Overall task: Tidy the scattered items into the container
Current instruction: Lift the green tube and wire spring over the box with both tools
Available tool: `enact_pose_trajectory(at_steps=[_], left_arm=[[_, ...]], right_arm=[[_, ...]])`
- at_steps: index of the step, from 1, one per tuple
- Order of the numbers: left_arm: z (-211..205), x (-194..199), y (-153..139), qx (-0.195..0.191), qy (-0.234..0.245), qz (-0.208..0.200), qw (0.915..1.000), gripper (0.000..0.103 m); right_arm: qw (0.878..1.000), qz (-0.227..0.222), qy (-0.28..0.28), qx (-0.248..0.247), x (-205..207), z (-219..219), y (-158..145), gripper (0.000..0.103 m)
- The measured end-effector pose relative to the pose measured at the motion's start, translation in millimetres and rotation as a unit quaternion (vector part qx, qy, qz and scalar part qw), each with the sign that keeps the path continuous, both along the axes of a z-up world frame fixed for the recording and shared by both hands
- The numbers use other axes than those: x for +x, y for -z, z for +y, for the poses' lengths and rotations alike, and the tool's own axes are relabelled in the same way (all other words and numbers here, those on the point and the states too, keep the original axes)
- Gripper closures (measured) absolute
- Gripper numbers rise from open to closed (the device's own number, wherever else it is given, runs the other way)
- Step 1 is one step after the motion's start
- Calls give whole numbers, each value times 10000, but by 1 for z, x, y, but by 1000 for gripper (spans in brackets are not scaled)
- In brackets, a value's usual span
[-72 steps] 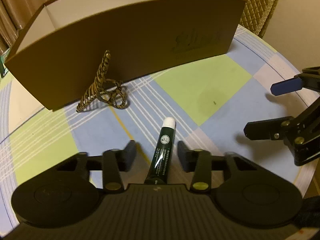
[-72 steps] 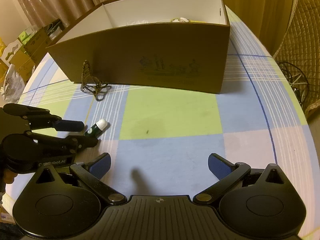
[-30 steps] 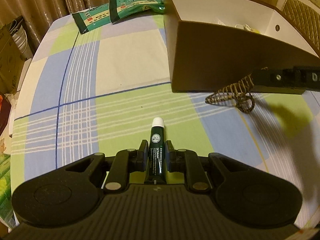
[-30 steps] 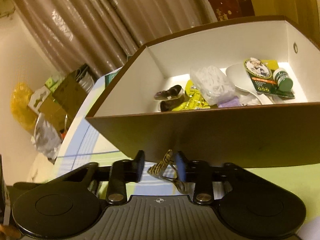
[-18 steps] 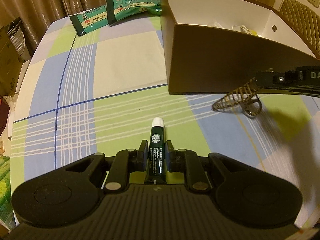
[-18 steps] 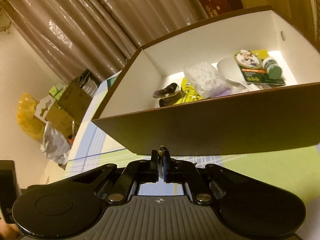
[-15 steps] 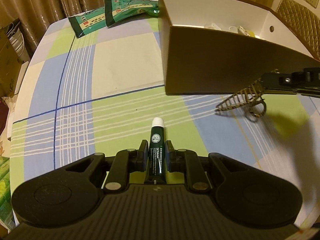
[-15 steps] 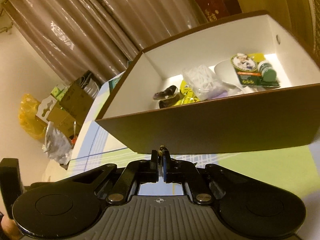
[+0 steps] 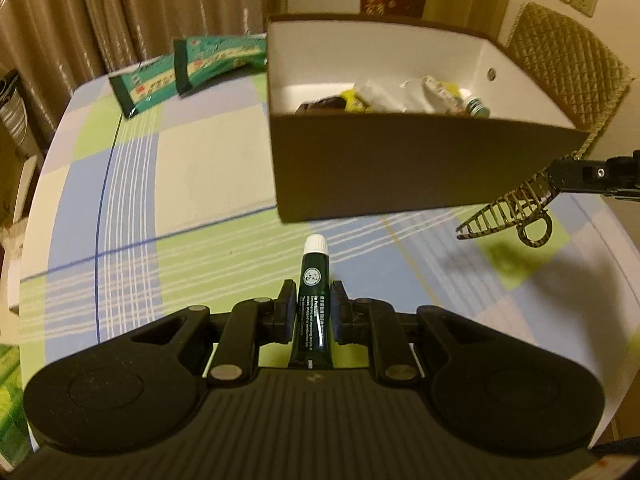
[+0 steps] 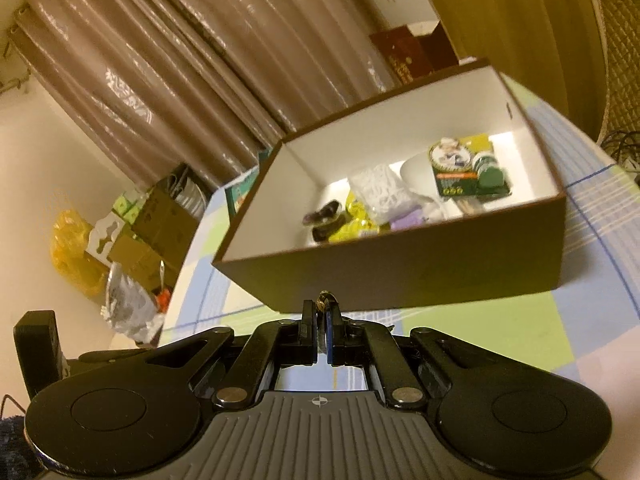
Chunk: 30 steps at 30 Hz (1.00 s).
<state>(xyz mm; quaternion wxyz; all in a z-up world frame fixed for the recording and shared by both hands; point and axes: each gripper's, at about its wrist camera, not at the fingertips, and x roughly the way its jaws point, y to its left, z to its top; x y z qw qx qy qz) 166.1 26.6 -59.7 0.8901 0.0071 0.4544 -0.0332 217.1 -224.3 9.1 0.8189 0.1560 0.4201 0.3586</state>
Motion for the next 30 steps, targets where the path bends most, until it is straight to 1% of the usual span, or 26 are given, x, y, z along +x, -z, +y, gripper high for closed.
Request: enact_pose_trajectory(at_steps=[7, 11, 19, 24, 30], left_arm=[[-9, 6, -31, -58, 232, -329, 9992, 89], [-14, 11, -43, -114, 343, -476, 9982, 89], [-22, 28, -63, -161, 522, -730, 9958, 89], [-28, 47, -78, -169, 613, -929, 9936, 89], [-30, 83, -88, -108, 650, -1040, 9924, 89]], right_arm=[[9991, -131, 101, 387, 9, -16, -30, 102], [9979, -258, 129, 582, 18, -23, -48, 102], [9955, -512, 301, 742, 49, -34, -73, 102], [9954, -578, 369, 665, 72, -34, -75, 102], [9974, -467, 351, 423, 97, -25, -61, 102]])
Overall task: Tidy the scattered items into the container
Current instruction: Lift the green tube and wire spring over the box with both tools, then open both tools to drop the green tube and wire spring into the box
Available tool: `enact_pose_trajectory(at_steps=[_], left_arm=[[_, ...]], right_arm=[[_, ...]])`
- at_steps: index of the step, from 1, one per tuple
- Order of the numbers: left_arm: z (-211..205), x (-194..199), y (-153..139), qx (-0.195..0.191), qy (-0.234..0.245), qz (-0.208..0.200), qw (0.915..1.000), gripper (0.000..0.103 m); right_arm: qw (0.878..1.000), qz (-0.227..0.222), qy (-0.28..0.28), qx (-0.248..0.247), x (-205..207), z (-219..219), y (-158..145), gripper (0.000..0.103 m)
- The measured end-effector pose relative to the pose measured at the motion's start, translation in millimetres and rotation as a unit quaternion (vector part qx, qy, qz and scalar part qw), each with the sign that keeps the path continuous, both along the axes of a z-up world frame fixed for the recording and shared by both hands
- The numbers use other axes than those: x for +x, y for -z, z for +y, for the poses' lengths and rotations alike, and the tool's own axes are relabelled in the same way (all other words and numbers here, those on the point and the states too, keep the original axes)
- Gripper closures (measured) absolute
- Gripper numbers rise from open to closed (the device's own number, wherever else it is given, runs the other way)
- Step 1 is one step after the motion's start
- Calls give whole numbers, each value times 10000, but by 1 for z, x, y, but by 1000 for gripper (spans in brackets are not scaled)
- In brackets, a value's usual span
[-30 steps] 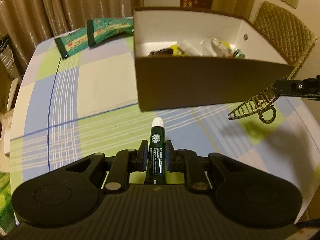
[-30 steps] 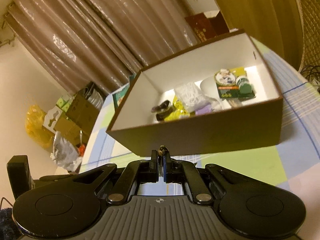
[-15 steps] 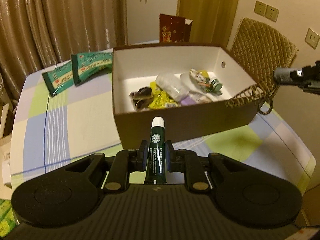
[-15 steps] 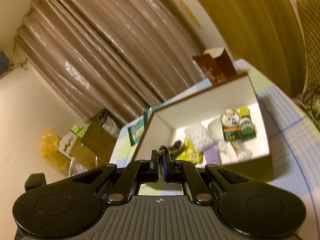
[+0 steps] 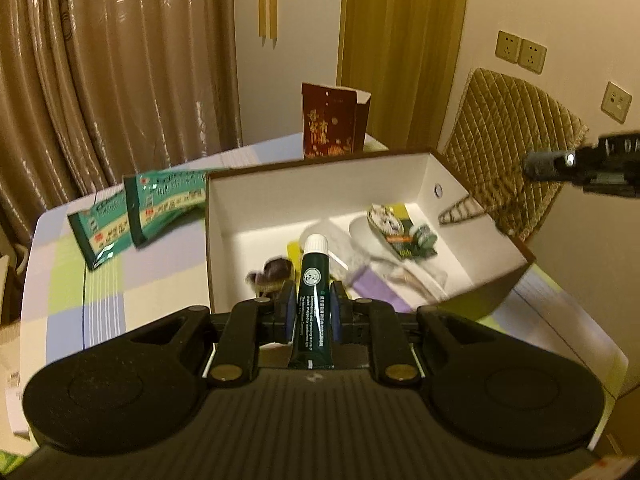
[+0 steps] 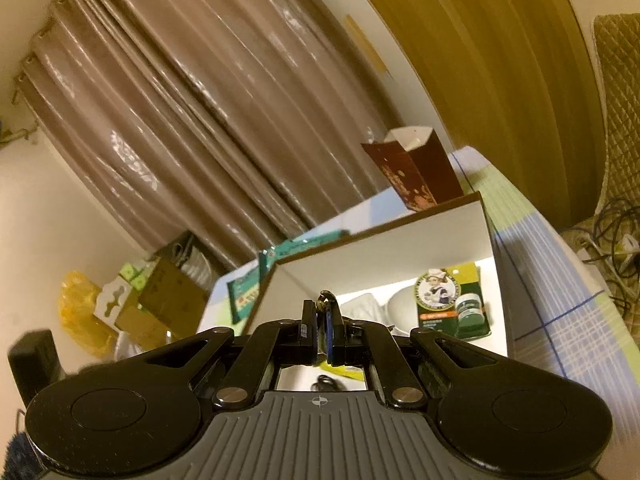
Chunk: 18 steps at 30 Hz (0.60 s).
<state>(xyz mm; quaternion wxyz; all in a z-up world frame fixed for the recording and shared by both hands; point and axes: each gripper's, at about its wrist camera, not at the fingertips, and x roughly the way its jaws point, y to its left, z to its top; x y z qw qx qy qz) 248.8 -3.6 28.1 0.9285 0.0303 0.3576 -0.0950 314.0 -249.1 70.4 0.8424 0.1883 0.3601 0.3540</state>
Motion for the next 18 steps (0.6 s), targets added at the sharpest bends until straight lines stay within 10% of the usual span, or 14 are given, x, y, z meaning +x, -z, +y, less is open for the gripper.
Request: enact_pose_trajectory(at_steps=[18], left_arm=[[4, 79, 62, 289, -241, 1177, 9923, 89]], right_arm=[[9947, 878, -264, -462, 33, 22, 55, 102]])
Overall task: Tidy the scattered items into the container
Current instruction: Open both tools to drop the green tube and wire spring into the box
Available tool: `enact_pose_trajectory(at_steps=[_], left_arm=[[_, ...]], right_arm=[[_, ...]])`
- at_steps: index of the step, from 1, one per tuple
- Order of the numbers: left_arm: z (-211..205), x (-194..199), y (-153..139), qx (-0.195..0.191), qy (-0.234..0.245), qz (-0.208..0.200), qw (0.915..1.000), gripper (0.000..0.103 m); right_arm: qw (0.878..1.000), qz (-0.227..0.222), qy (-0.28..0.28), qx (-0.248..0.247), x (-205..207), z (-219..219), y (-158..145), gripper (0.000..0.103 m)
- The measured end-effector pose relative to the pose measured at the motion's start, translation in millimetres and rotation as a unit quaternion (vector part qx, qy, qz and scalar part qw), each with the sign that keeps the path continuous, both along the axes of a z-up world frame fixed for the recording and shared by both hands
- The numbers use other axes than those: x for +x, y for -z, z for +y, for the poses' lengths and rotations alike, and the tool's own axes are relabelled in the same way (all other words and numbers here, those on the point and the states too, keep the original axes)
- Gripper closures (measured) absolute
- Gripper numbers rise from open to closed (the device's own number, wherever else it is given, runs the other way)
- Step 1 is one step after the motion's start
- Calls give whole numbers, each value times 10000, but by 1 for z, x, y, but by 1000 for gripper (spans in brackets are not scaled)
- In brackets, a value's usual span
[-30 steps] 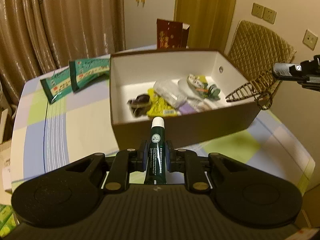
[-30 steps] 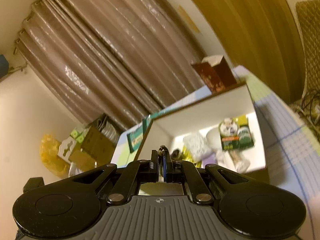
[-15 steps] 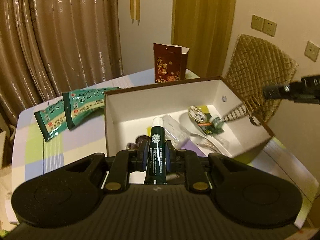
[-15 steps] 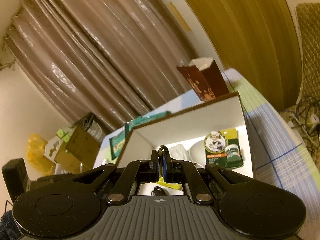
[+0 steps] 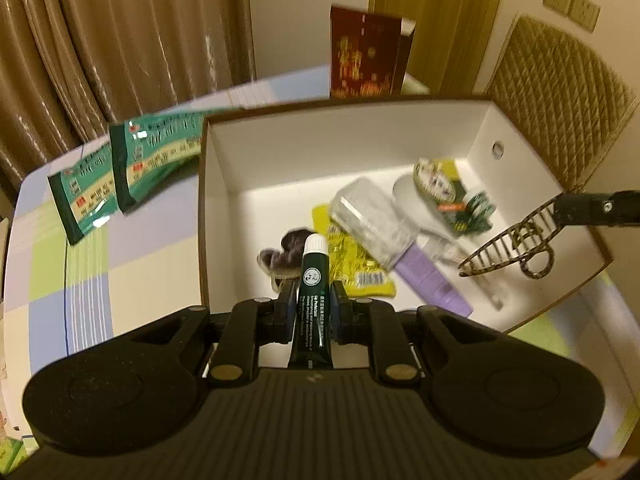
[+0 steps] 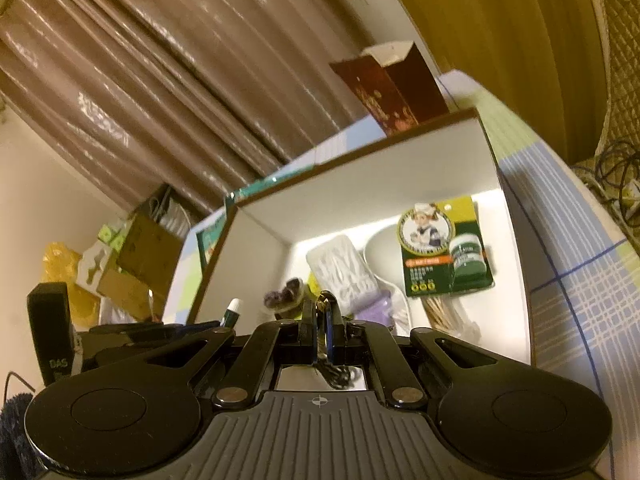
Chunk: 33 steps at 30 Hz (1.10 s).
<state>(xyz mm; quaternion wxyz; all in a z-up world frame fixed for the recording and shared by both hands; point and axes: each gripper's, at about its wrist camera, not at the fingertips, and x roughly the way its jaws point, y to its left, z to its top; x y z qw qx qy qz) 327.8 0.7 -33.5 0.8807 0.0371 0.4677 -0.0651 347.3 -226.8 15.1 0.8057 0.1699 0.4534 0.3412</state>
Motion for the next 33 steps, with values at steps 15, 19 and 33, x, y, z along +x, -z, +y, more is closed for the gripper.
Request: enact_pose_trajectory(at_steps=[15, 19, 33], left_arm=[[-4, 6, 27, 82, 36, 484, 9988, 88], [-3, 4, 27, 48, -6, 498, 9987, 86], [-3, -2, 13, 27, -55, 362, 9993, 64]], right_arm=[[9987, 434, -53, -265, 4, 1, 17, 102], [9979, 456, -56, -467, 4, 1, 20, 102], [9958, 150, -110, -891, 0, 5, 8, 28]])
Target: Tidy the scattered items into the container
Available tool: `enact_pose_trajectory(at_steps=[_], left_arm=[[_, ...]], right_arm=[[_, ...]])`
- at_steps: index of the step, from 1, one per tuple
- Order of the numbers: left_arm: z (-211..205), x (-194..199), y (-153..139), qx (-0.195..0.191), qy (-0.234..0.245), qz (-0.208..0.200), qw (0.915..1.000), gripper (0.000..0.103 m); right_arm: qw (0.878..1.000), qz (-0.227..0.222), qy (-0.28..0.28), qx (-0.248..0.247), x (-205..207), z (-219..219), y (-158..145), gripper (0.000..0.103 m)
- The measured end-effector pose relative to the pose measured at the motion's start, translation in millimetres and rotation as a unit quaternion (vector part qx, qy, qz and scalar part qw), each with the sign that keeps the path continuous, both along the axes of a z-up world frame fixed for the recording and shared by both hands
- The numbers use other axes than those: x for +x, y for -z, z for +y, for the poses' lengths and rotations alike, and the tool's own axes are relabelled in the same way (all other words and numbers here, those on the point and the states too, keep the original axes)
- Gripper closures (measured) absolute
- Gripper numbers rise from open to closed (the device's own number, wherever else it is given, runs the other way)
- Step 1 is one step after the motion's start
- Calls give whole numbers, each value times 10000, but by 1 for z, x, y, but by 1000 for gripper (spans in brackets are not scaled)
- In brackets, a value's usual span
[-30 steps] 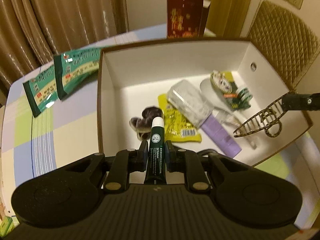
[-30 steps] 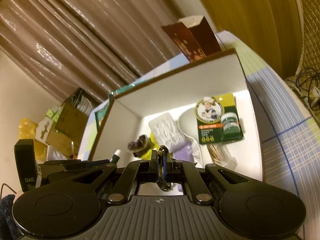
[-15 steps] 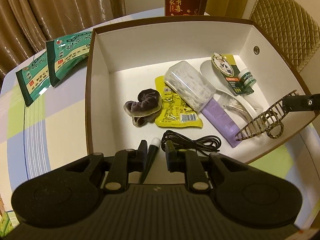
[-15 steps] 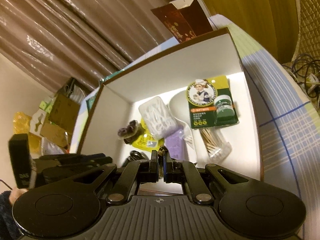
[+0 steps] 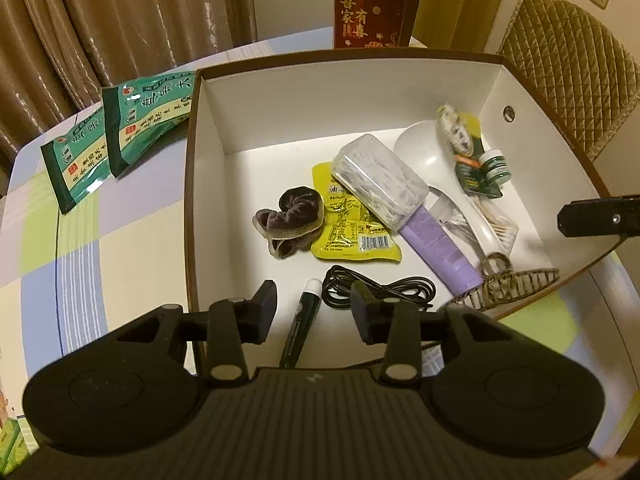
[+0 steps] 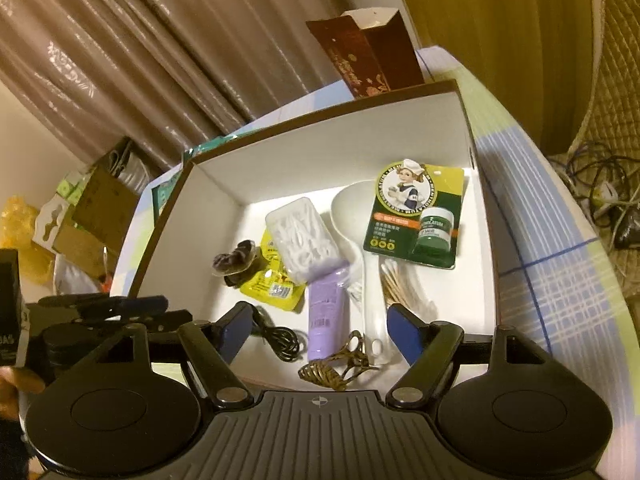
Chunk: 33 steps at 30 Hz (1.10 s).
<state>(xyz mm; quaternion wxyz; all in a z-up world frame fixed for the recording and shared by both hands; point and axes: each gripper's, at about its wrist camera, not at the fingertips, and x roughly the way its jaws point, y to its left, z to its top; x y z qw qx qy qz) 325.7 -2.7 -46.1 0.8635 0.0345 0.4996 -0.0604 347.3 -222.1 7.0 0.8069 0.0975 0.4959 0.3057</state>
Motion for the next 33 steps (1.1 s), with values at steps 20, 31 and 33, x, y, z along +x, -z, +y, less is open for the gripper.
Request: enact_pose_trajectory(at_steps=[20, 31, 33], left_arm=[[-9, -12, -18, 54, 30, -225, 9997, 42], [-13, -23, -28, 114, 28, -387, 9992, 29], [-14, -26, -30, 143, 0, -439, 9989, 23]], right_arm=[[9911, -909, -345, -905, -29, 21, -12, 7], [9832, -1292, -218, -1271, -43, 21, -12, 2], [9824, -1325, -167, -1304, -45, 20, -13, 2]])
